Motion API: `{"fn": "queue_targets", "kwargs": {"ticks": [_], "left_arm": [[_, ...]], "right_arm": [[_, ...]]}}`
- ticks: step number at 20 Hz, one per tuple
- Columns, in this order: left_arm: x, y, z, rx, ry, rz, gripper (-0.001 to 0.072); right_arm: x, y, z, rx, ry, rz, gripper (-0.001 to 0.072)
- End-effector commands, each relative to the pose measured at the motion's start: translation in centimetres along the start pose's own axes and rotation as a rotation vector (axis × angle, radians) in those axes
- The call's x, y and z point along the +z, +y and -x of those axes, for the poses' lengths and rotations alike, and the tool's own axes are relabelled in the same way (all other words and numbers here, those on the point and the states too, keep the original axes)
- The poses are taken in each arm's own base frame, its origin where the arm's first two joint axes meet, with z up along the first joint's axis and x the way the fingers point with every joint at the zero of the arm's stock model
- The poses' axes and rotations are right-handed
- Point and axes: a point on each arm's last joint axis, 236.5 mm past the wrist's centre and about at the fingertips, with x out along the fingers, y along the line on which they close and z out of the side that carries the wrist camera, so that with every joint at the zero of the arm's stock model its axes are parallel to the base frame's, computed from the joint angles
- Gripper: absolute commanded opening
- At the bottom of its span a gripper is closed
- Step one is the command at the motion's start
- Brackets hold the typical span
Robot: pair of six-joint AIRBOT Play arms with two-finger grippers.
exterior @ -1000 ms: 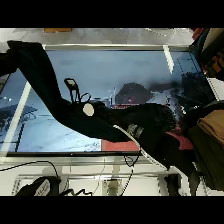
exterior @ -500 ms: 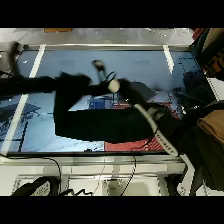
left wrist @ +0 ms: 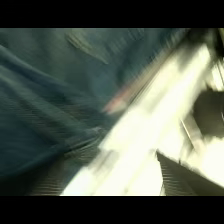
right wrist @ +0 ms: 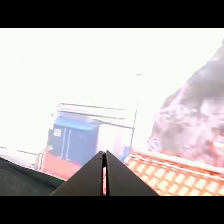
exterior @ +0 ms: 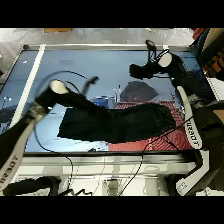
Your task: Fold the clothes and pants, and hang the long-sleeved shirts on hangers.
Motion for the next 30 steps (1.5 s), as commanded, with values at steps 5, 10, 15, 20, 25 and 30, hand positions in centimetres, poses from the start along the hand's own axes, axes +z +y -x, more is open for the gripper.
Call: {"fn": "queue_targets", "kwargs": {"ticks": [5,10,15,20,25,30], "left_arm": [[-3.4,-2.0,-3.6,-0.060,0.180,0.026,0.0703],[1.5,5.7,6.7,0.068,-0.143,0.100,0.0503],[-0.3,15.7,17.9,0.196,-0.390,0.326,0.0443],[-5.0,20.2,18.9,0.219,-0.414,0.384,0.0350],[-9.4,24.7,15.3,0.276,-0.432,0.492,0.0219],[-12.2,26.4,13.9,0.334,-0.386,0.496,0.0639]], "right_arm": [[1.0,-1.7,2.8,-0.020,-0.024,-0.014,0.0028],[-0.4,-1.8,2.8,-0.022,0.040,0.038,0.0028],[-1.1,-1.8,2.9,-0.022,0.067,0.047,0.0028],[-1.1,-1.8,2.8,-0.021,0.068,0.060,0.0028],[-0.8,-1.8,2.8,-0.021,0.056,0.064,0.0028],[-0.7,-1.8,2.8,-0.021,0.051,0.064,0.0028]]}}
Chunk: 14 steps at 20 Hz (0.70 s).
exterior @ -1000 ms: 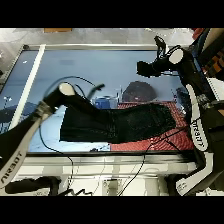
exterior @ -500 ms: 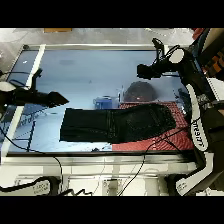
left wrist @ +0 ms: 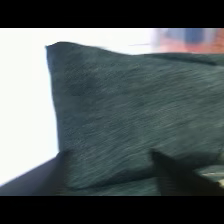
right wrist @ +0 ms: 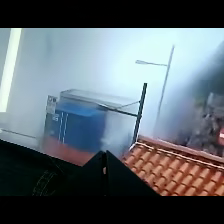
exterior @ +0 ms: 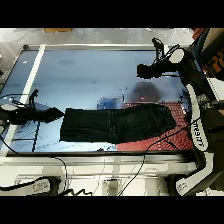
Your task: Fold the clothes and pants, and hang the long-sleeved shirts on hangers.
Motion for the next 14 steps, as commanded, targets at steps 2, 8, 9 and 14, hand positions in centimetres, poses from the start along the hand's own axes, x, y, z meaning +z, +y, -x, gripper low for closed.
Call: {"fn": "queue_targets", "kwargs": {"ticks": [2,8,9,14], "left_arm": [[-1.6,3.4,-0.3,0.112,0.035,-0.064,0.0639],[-3.2,2.9,-0.9,0.081,0.084,-0.143,0.0637],[-3.5,2.8,-1.1,0.073,0.086,-0.141,0.0637],[-4.8,1.9,-3.7,-0.063,0.117,-0.010,0.0637]], "right_arm": [[0.1,0.0,0.0,0.000,-0.003,0.000,0.0028],[0.0,0.0,0.0,0.000,-0.002,0.000,0.0028],[0.0,0.0,0.0,0.000,-0.002,0.000,0.0028],[0.0,0.0,0.0,0.001,-0.001,0.000,0.0029]]}}
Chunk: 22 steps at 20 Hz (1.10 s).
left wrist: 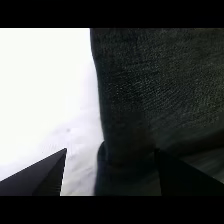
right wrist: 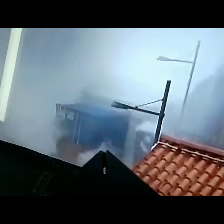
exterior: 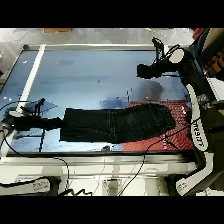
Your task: Fold the clothes and pants, and hang the long-sleeved shirts on hangers.
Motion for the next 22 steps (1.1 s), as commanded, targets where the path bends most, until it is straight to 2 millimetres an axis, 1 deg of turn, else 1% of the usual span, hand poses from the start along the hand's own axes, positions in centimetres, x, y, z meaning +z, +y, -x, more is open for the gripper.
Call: {"fn": "queue_targets", "kwargs": {"ticks": [1,2,3,5,6,7,9,10,12,13,15,16,17,18,19,21,22], "left_arm": [[-0.2,-1.7,-1.8,-0.136,0.009,0.078,0.0597],[-0.6,-2.0,-2.5,-0.149,0.032,0.079,0.0478],[-1.0,-2.4,-3.2,-0.155,0.056,0.069,0.0395],[-1.4,-3.5,-4.1,-0.166,0.082,-0.012,0.0348],[-1.4,-4.3,-4.4,-0.170,0.094,-0.040,0.0203],[-1.3,-5.2,-4.4,-0.181,0.105,-0.068,0.0025],[-0.1,-7.2,-3.6,-0.201,0.106,-0.135,0.0030],[0.9,-8.0,-2.8,-0.203,0.088,-0.175,0.0029],[3.9,-9.5,-0.2,-0.169,0.006,-0.234,0.0029],[5.6,-10.4,1.7,-0.147,-0.046,-0.244,0.0029],[7.6,-11.6,5.3,-0.070,-0.116,-0.250,0.0029],[8.0,-11.9,7.2,-0.010,-0.135,-0.250,0.0029],[7.9,-12.3,8.9,0.038,-0.145,-0.248,0.0029],[7.6,-12.9,10.5,0.073,-0.157,-0.248,0.0029],[7.3,-13.7,11.9,0.093,-0.172,-0.239,0.0028],[6.6,-14.6,13.9,0.139,-0.208,-0.212,0.0029],[6.4,-14.9,14.7,0.154,-0.226,-0.199,0.0029]], "right_arm": [[0.0,0.0,0.0,0.001,0.001,-0.001,0.0028],[0.0,0.0,0.0,0.001,0.000,-0.001,0.0028],[0.0,0.0,0.0,0.001,0.001,-0.001,0.0028],[-0.1,0.0,0.0,0.001,0.003,-0.001,0.0028],[-0.2,0.0,0.0,0.001,0.007,-0.001,0.0029],[-0.4,0.1,0.0,0.002,0.017,0.001,0.0029],[-1.2,0.3,-0.1,0.005,0.048,0.017,0.0029],[-1.8,0.8,-0.2,0.013,0.075,0.072,0.0029],[-3.8,2.2,-0.8,0.037,0.145,0.186,0.0028],[-4.9,3.0,-1.4,0.050,0.178,0.226,0.0028],[-7.2,4.4,-3.7,0.070,0.223,0.265,0.0028],[-8.5,5.2,-5.3,0.078,0.240,0.268,0.0028],[-9.9,6.0,-7.0,0.093,0.260,0.269,0.0028],[-11.8,7.4,-9.0,0.121,0.288,0.264,0.0027],[-14.0,9.2,-10.9,0.161,0.322,0.251,0.0027],[-18.0,13.8,-14.1,0.254,0.386,0.239,0.0027],[-19.3,16.2,-15.2,0.297,0.392,0.234,0.0027]]}}
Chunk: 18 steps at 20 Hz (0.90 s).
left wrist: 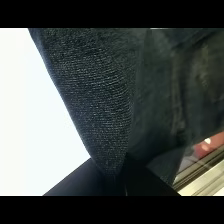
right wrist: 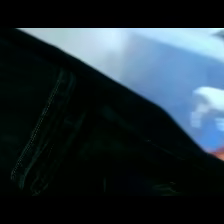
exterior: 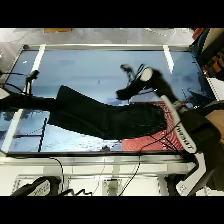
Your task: Fold the clothes and pants, and hang the long-sleeved shirts on hangers.
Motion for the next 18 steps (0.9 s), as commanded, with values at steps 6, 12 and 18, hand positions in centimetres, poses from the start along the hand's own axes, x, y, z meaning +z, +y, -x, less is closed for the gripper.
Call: {"fn": "queue_targets", "kwargs": {"ticks": [6,12,18], "left_arm": [[0.5,-3.5,5.7,0.079,-0.107,0.024,0.0028],[1.1,-8.9,1.4,-0.110,-0.062,-0.029,0.0030],[1.2,-20.2,-10.3,-0.333,-0.017,-0.092,0.0030]], "right_arm": [[-0.9,13.1,-10.2,0.125,-0.070,0.129,0.0025],[-1.1,5.8,-6.9,-0.056,-0.002,0.201,0.0028],[-0.2,-6.0,6.4,-0.216,-0.018,0.038,0.0028]]}}
